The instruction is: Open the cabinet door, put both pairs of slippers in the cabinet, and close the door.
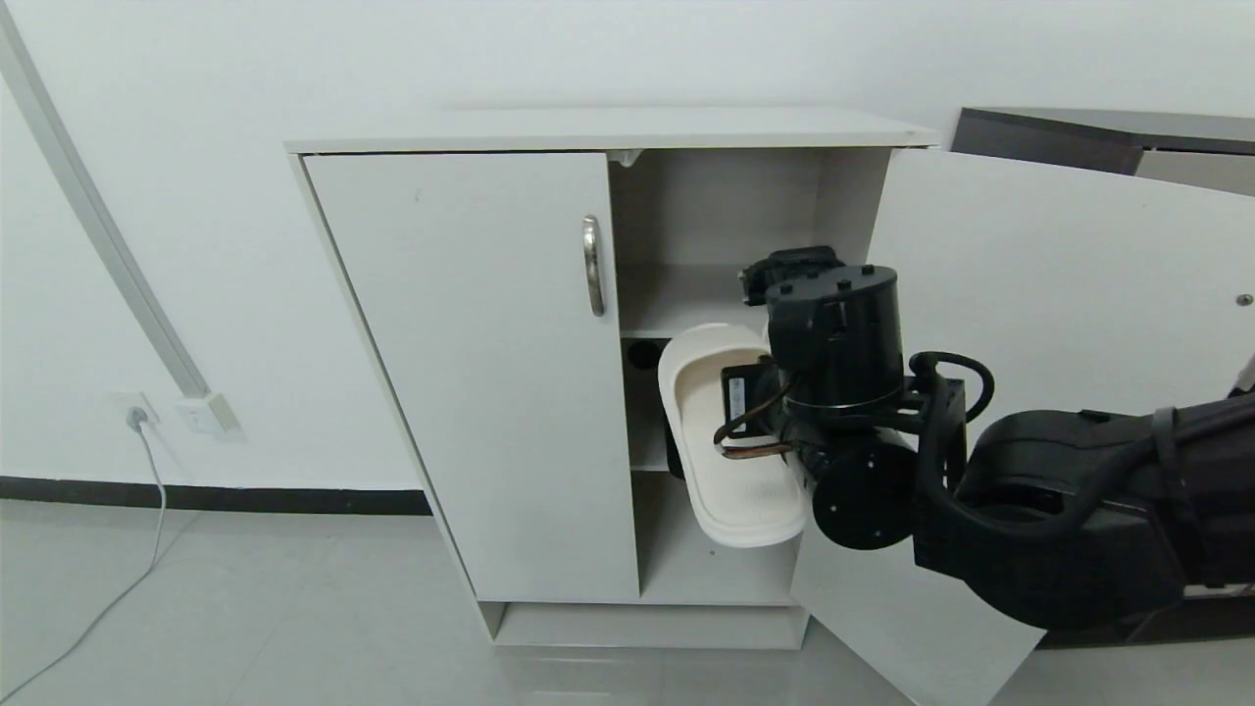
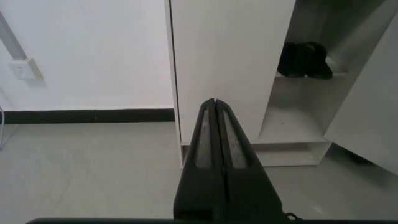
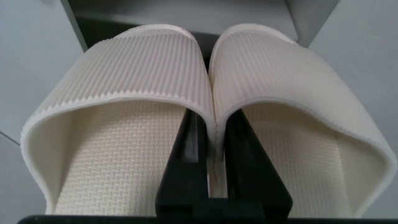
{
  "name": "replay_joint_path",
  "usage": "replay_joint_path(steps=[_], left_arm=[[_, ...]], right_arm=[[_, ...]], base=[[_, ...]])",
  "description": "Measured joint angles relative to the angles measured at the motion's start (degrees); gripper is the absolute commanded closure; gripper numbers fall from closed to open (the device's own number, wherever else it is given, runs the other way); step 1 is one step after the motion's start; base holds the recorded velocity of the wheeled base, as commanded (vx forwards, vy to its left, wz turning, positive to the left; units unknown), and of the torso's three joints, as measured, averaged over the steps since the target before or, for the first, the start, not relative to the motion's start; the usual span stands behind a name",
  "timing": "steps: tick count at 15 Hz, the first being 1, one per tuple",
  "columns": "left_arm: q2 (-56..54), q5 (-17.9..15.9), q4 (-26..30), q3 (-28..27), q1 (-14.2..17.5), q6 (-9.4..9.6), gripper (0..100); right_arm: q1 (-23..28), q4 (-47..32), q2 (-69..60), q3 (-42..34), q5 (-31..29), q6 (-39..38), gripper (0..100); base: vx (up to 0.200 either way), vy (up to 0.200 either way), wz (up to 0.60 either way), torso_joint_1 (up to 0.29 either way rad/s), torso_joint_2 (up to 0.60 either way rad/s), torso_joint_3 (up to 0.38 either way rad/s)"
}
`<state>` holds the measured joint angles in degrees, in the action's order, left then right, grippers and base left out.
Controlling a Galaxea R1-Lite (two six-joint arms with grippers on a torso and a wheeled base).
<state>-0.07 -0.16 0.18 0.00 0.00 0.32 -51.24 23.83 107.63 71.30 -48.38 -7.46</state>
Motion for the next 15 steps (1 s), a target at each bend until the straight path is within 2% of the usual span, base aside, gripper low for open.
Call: replay_joint_path(steps=[6, 15], left_arm=[[0.0, 0.0, 0.0, 0.0, 0.0, 0.01, 100], [0.0, 0.0, 0.0, 0.0, 0.0, -0.13, 100]], right_arm=[[0.4, -0.3, 2.1, 2.6, 0.0, -0.8, 100], [0.4, 0.0, 2.9, 2.7, -0.2, -0.8, 100]], base=[[0.000, 0.000, 0.00, 0.000, 0.00, 0.000], [0.200, 0.000, 0.00, 0.002, 0.00, 0.004]])
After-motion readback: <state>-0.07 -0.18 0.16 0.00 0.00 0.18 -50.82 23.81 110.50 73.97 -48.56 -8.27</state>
